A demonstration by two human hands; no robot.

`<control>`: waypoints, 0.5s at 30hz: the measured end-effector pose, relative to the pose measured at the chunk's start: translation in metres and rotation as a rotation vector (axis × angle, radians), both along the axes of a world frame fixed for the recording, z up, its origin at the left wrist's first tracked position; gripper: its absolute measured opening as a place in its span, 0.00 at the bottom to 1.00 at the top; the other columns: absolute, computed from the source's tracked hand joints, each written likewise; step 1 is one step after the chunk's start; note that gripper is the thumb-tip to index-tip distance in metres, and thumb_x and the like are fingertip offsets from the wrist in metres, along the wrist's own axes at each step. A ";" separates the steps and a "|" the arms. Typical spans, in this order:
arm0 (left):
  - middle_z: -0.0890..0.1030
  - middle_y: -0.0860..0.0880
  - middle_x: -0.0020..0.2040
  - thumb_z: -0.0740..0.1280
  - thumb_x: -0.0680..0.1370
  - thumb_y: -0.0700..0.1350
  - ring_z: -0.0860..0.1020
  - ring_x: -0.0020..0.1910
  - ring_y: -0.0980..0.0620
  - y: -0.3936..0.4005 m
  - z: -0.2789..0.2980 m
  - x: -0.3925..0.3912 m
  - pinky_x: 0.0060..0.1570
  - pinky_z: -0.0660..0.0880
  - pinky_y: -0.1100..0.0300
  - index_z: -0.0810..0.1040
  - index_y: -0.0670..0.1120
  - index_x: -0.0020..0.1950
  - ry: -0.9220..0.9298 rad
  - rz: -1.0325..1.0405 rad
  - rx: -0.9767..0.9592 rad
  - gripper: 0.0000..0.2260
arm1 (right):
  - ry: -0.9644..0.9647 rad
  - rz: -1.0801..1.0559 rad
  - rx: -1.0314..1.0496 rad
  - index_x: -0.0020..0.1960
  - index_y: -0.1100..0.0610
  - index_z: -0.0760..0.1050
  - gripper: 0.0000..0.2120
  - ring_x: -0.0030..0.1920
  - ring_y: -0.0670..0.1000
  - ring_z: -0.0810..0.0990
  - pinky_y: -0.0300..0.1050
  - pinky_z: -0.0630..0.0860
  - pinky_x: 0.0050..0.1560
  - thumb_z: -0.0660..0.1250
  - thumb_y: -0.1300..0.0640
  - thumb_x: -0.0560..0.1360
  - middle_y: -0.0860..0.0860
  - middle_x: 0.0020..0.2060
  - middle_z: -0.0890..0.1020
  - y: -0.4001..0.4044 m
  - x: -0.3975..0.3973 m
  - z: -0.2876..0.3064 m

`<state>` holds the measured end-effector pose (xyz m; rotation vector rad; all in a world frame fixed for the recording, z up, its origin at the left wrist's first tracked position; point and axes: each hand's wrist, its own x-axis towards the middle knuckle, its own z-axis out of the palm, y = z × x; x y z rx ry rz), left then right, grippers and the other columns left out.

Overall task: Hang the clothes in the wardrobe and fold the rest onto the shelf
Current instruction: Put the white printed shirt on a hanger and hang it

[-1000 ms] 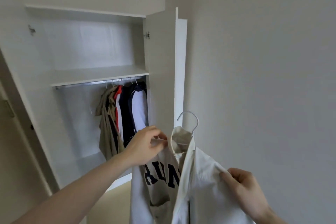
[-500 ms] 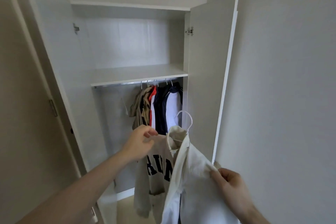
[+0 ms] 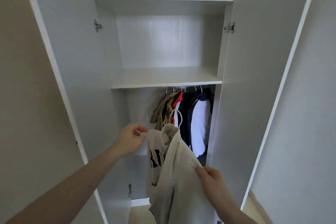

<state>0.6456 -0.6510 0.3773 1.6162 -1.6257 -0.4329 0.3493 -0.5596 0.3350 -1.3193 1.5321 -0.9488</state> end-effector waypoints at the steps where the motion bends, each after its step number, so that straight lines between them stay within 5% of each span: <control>1: 0.82 0.48 0.50 0.70 0.73 0.34 0.80 0.49 0.48 -0.010 0.002 0.002 0.47 0.77 0.57 0.78 0.60 0.43 -0.001 0.026 0.003 0.18 | -0.015 0.013 0.017 0.40 0.65 0.74 0.19 0.37 0.50 0.71 0.46 0.67 0.41 0.64 0.50 0.81 0.54 0.35 0.71 -0.016 0.001 -0.001; 5: 0.79 0.58 0.48 0.71 0.75 0.40 0.77 0.47 0.61 -0.042 0.010 0.011 0.41 0.69 0.70 0.78 0.63 0.44 -0.031 0.094 0.016 0.15 | -0.064 0.048 0.047 0.51 0.74 0.75 0.21 0.41 0.53 0.73 0.47 0.68 0.44 0.63 0.52 0.82 0.62 0.39 0.75 -0.074 0.006 -0.001; 10: 0.79 0.55 0.51 0.70 0.77 0.42 0.77 0.49 0.60 -0.068 0.019 0.018 0.43 0.69 0.71 0.79 0.62 0.48 -0.074 0.135 0.044 0.13 | -0.060 0.087 0.078 0.54 0.68 0.78 0.19 0.40 0.52 0.75 0.46 0.71 0.42 0.61 0.51 0.83 0.61 0.42 0.78 -0.129 0.021 0.002; 13: 0.78 0.54 0.50 0.69 0.77 0.41 0.77 0.45 0.59 -0.093 0.022 0.029 0.35 0.69 0.75 0.79 0.61 0.46 -0.060 0.168 0.053 0.13 | -0.112 0.065 0.094 0.62 0.73 0.73 0.22 0.57 0.67 0.76 0.60 0.73 0.62 0.62 0.52 0.83 0.70 0.59 0.77 -0.160 0.035 0.000; 15: 0.77 0.55 0.48 0.69 0.77 0.41 0.77 0.42 0.59 -0.114 0.022 0.036 0.32 0.69 0.76 0.78 0.62 0.45 -0.047 0.181 0.068 0.13 | -0.126 0.051 0.109 0.64 0.74 0.72 0.22 0.59 0.69 0.74 0.64 0.71 0.65 0.62 0.53 0.83 0.71 0.60 0.76 -0.181 0.045 -0.001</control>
